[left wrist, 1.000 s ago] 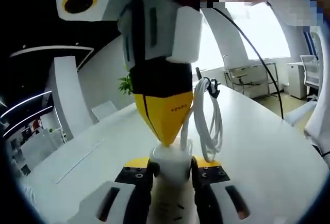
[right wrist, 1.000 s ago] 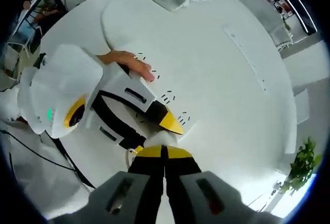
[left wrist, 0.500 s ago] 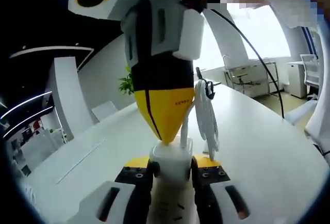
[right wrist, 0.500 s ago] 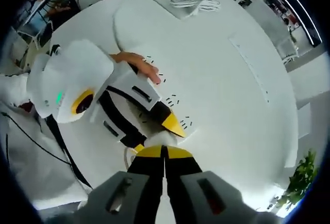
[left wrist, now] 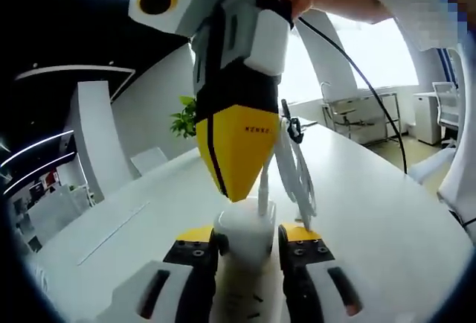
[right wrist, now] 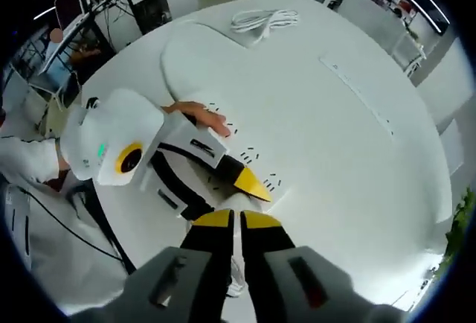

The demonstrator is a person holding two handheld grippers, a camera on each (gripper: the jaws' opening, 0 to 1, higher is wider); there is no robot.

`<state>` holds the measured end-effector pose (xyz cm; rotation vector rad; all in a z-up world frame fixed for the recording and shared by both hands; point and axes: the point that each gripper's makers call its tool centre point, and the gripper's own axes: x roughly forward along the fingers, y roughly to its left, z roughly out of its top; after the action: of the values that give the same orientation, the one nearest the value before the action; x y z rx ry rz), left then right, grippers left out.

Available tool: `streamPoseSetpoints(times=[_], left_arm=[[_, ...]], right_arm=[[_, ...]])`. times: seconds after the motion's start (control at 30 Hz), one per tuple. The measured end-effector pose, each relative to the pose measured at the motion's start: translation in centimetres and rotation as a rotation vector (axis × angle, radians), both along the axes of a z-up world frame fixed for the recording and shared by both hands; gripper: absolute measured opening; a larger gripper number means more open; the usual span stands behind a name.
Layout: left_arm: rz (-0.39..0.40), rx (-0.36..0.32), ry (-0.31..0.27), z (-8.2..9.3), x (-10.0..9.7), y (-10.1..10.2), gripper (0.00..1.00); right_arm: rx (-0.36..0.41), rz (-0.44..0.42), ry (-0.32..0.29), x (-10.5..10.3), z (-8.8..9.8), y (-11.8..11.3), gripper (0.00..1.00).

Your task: Straighten the power strip on the desk, plug the charger into it

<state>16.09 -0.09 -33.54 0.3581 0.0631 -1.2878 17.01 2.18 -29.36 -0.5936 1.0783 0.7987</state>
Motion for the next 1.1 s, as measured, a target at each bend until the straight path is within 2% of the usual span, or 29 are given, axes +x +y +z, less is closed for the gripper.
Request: streamPoseSetpoints(times=[0.23, 0.43, 0.67, 0.8, 0.87, 0.97, 1.1], left_arm=[[-0.017, 0.021, -0.034, -0.2, -0.3, 0.1, 0.46], [-0.017, 0.014, 0.014, -0.3, -0.4, 0.5, 0.50], [-0.025, 0.031, -0.002, -0.3, -0.5, 1.0, 0.52], [-0.020, 0.027, -0.001, 0.0, -0.2, 1.6, 0.61], [-0.011, 0.030, 0.005, 0.3, -0.2, 2.0, 0.62], [0.003, 0.029, 0.043, 0.4, -0.4, 2.7, 0.63], [0.035, 0.028, 0.042, 1.2, -0.9, 4.1, 0.63]], right_arm=[[0.041, -0.008, -0.008, -0.2, 0.0, 0.1, 0.14], [0.084, -0.024, -0.016, 0.0, 0.3, 0.0, 0.20], [0.148, -0.041, -0.032, 0.5, 0.6, -0.2, 0.22], [0.181, -0.022, -0.058, 0.9, 1.0, 0.0, 0.26], [0.205, -0.011, -0.069, 1.0, 1.3, 0.3, 0.29], [0.224, 0.020, -0.113, 1.2, 1.7, 0.4, 0.32], [0.255, 0.039, -0.151, 0.9, 2.1, 0.6, 0.33]])
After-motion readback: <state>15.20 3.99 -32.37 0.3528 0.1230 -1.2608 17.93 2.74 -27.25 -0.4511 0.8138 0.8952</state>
